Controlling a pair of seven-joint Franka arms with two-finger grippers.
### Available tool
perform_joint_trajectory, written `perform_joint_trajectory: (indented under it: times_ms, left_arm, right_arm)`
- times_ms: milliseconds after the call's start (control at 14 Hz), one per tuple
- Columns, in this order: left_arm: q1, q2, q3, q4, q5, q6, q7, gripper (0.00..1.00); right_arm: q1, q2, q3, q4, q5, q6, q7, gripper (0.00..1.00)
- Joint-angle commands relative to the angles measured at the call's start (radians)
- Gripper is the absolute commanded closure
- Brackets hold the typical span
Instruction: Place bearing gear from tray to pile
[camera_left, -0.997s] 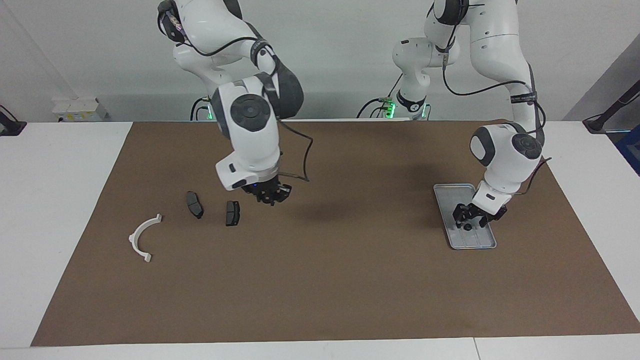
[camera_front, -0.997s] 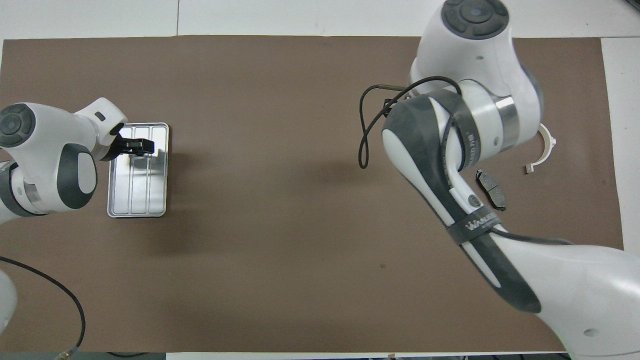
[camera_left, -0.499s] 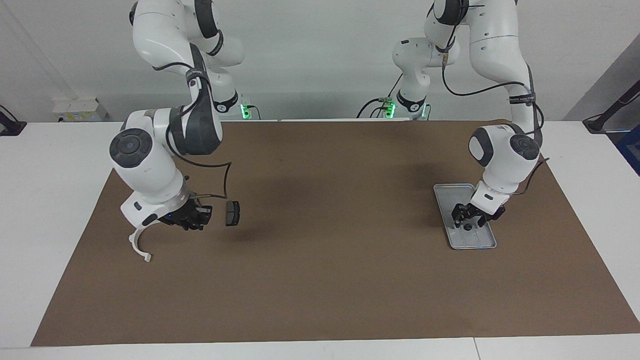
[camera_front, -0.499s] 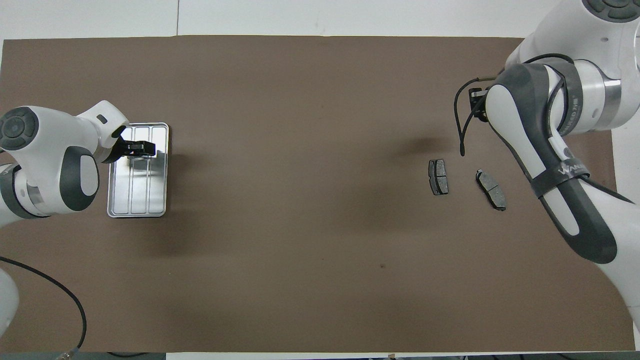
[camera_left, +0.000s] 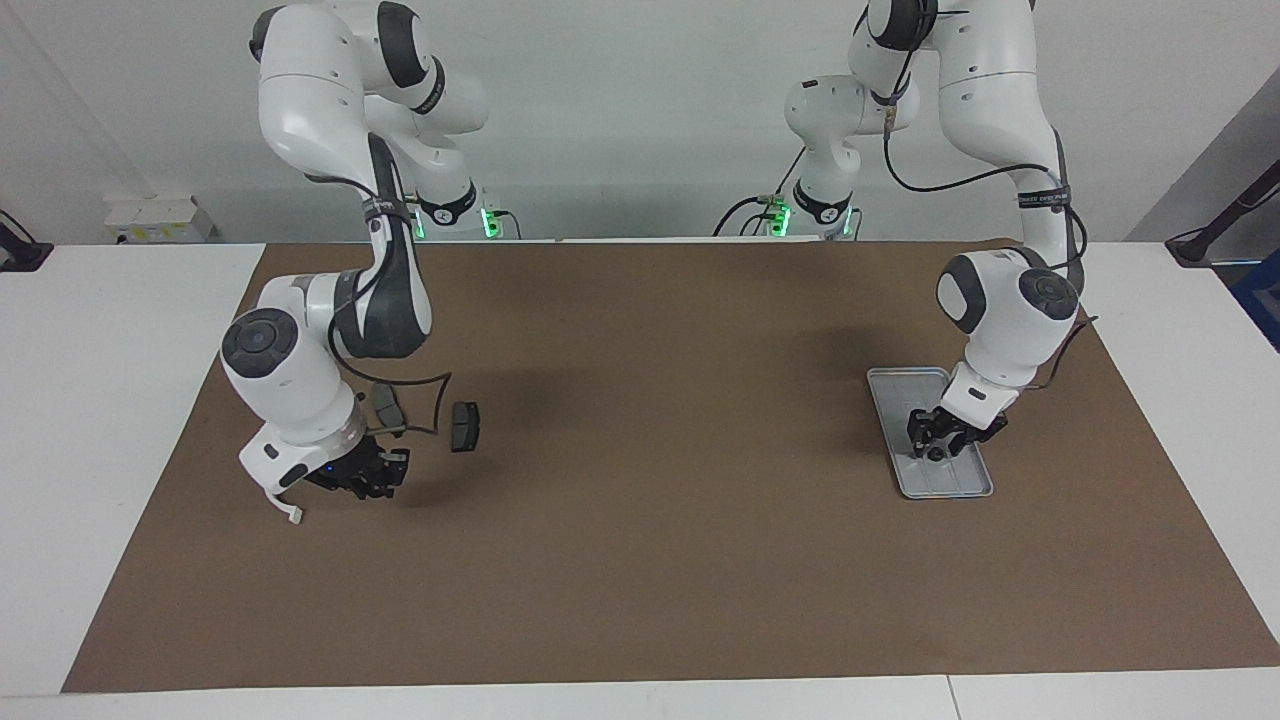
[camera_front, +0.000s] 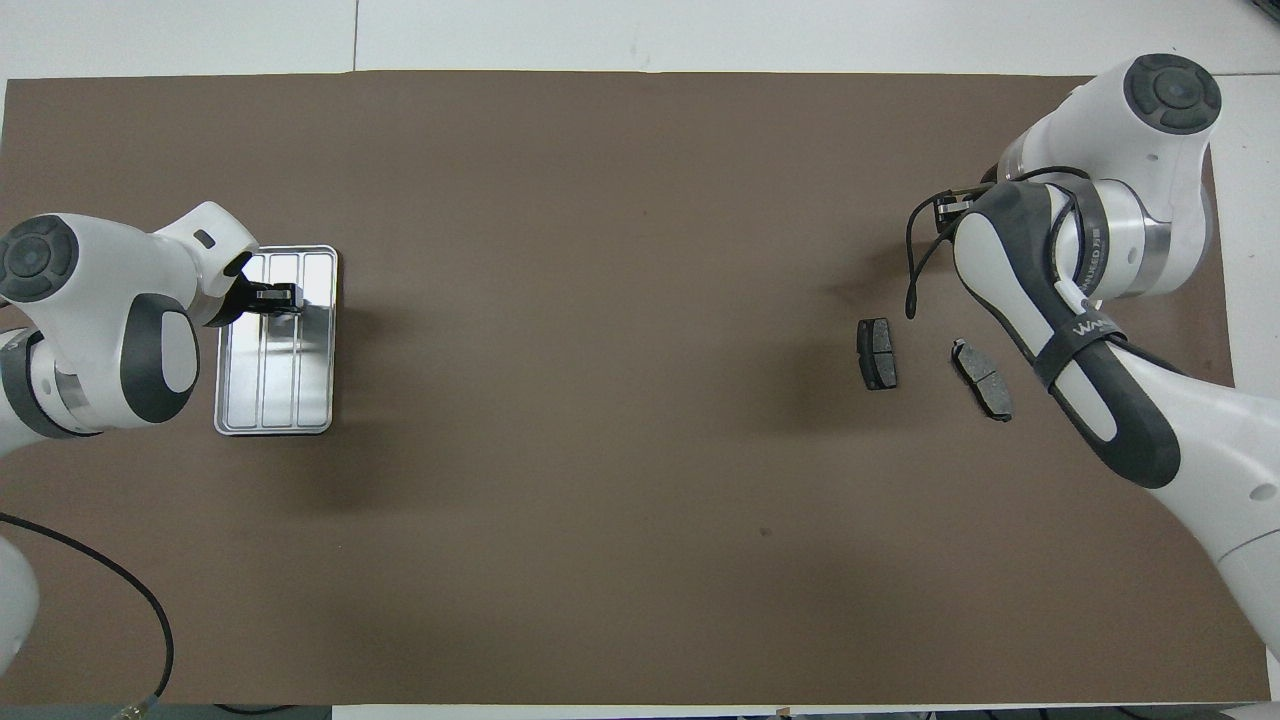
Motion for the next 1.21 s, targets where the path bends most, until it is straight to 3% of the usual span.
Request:
perform_joint_trajectory:
  times_ms: [0,142,214,356,570,712,855,926,1140]
  left_arm:
    - [-0.010,-0.001,0.007,-0.015,-0.021,0.028,-0.001,0.74]
    - [-0.010,-0.001,0.007,-0.014,-0.021,0.028,-0.002,0.96]
    - [-0.010,-0.001,0.006,-0.008,-0.021,0.024,-0.004,1.00]
    - [-0.012,0.000,0.004,0.015,-0.026,0.001,-0.011,1.00]
    - [-0.013,-0.001,0.000,0.179,-0.031,-0.219,-0.037,1.00]
    - [-0.086,-0.007,0.000,0.256,-0.032,-0.309,-0.166,1.00]
    - [-0.206,-0.015,0.006,0.256,-0.022,-0.309,-0.369,1.00]
    - [-0.287,-0.016,0.009,0.259,0.003,-0.311,-0.507,1.00]
    - [-0.488,-0.017,0.004,0.251,0.115,-0.292,-0.883,1.00]
  right_arm:
    - [-0.022,0.022,0.012,-0.008,-0.011,0.048,-0.033,1.00]
    - [-0.042,0.041,0.012,-0.008,-0.016,0.081,-0.062,1.00]
    - [-0.045,0.050,0.012,-0.016,-0.016,0.110,-0.074,1.00]
    - [-0.055,0.053,0.012,-0.034,-0.016,0.147,-0.082,1.00]
    - [-0.055,0.053,0.012,-0.036,-0.014,0.147,-0.082,1.00]
    - [-0.055,0.053,0.012,-0.036,-0.013,0.144,-0.077,1.00]
    - [-0.055,0.051,0.012,-0.036,-0.013,0.138,-0.073,0.25]
    - [-0.055,0.050,0.012,-0.036,-0.013,0.136,-0.073,0.00]
    - [-0.042,0.012,0.011,-0.033,-0.016,0.076,-0.074,0.00]
